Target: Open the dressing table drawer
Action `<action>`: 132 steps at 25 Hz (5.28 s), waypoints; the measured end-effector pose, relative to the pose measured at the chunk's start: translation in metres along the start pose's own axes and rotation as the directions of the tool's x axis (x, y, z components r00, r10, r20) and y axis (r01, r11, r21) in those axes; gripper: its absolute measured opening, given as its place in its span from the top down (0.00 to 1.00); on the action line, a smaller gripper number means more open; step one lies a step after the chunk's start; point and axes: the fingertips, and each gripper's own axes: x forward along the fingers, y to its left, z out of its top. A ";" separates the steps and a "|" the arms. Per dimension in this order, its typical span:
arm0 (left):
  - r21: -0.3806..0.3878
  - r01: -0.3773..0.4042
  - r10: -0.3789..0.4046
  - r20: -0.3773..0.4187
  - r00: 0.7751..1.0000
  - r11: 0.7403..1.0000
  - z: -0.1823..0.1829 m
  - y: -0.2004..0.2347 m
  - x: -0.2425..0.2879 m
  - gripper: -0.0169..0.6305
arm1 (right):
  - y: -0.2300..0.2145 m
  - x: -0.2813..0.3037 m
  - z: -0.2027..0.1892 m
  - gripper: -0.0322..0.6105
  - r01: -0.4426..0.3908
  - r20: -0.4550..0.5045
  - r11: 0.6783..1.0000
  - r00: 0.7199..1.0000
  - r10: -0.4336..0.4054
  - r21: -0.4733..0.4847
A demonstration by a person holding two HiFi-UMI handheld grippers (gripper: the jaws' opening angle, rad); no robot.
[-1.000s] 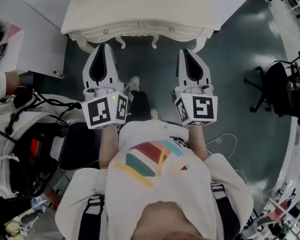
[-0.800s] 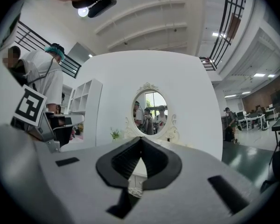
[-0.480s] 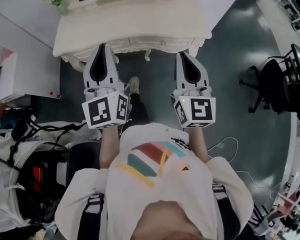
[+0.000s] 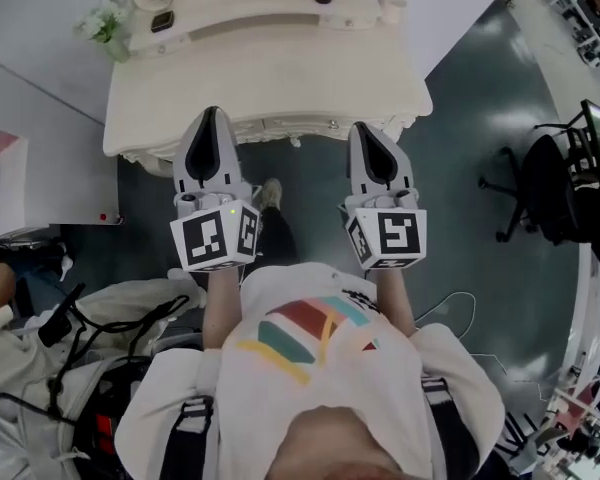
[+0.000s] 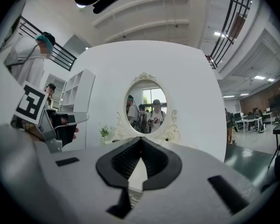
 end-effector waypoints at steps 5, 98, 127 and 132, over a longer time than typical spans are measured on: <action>-0.027 -0.019 0.018 -0.039 0.999 0.999 -0.009 0.030 0.046 0.95 | 0.003 0.059 -0.002 0.95 -0.007 -0.026 1.000 1.000 0.006 -0.009; 0.099 0.095 -0.080 -0.148 0.986 0.991 -0.105 0.035 0.355 0.95 | -0.201 0.369 -0.179 0.76 0.097 -0.476 0.995 0.874 -0.097 -0.025; 0.159 0.093 -0.050 -0.254 0.966 0.983 -0.151 0.021 0.358 0.95 | -0.233 0.388 -0.282 0.81 0.135 -0.633 0.991 0.768 -0.102 0.003; 0.188 0.130 -0.073 -0.286 0.955 0.974 -0.159 0.020 0.354 0.95 | -0.233 0.389 -0.282 0.82 0.143 -0.629 0.990 0.769 -0.111 0.000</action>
